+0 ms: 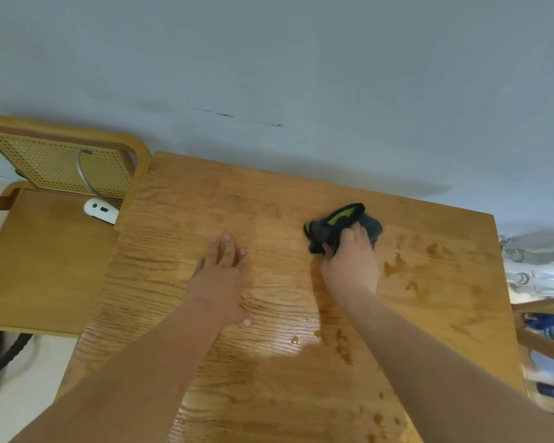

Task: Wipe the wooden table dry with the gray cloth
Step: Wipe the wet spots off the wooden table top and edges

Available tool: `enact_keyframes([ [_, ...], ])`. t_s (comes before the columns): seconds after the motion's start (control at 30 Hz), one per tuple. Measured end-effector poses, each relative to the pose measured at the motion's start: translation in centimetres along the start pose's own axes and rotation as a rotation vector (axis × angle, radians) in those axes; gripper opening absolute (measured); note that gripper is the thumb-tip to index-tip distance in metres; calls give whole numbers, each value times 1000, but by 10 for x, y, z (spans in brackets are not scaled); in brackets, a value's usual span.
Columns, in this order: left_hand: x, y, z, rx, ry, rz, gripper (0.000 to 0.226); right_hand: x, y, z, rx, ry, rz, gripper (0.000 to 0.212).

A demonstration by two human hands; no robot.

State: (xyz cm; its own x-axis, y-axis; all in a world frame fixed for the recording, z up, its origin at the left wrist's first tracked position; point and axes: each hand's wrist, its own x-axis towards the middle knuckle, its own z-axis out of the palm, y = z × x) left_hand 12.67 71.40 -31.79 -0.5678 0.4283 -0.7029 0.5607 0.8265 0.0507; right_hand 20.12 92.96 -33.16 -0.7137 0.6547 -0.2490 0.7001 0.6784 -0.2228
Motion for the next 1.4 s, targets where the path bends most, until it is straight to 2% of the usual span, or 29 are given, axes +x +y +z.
enact_keyframes([
  [0.07,-1,0,-1,-14,7,1,139,-40,-3,12,-7,-48,-208,69],
  [0.13,-2,0,-1,-24,13,2,139,-68,13,15,-72,-154,-534,80],
  [0.2,-3,0,-2,-28,10,0,140,-61,41,4,-119,-272,-840,79],
  [0.27,-3,0,-3,-34,8,-3,140,-37,65,-12,-170,-302,-930,74],
  [0.33,-1,1,-3,-27,17,-11,139,-10,65,-33,-233,-251,-764,73],
  [0.47,0,1,-3,-1,20,-18,139,45,32,-36,-136,-116,-172,56],
  [0.57,-3,2,-2,-6,24,-22,139,47,3,-20,0,-42,-6,44],
  [0.67,-4,2,-2,-24,23,-28,139,3,-10,0,4,-26,-108,57],
  [0.77,-5,4,-6,-39,18,-26,138,-56,2,14,-4,-144,-449,76],
  [0.83,-6,6,-9,-34,7,-31,138,-74,26,13,-68,-248,-709,76],
  [0.9,-4,6,-9,-35,-1,-30,139,-58,52,3,-173,-267,-879,75],
  [0.93,-3,5,-9,-41,2,-29,139,-45,60,-5,-227,-251,-879,74],
  [0.97,-2,4,-8,-52,9,-27,139,-34,63,-15,-252,-207,-804,73],
  [1.03,-1,2,-5,-68,16,-24,139,-22,58,-22,-182,-118,-523,75],
  [1.1,-1,1,-2,-64,25,-19,139,-29,37,-17,-9,-100,-212,80],
  [1.17,-3,0,1,-65,30,-13,139,-51,14,-4,86,-75,-65,77],
  [1.27,-15,0,8,-85,69,-21,132,-99,0,17,100,-67,-100,72],
  [1.4,-56,15,33,-84,257,4,103,-171,19,35,21,-189,-389,74],
])
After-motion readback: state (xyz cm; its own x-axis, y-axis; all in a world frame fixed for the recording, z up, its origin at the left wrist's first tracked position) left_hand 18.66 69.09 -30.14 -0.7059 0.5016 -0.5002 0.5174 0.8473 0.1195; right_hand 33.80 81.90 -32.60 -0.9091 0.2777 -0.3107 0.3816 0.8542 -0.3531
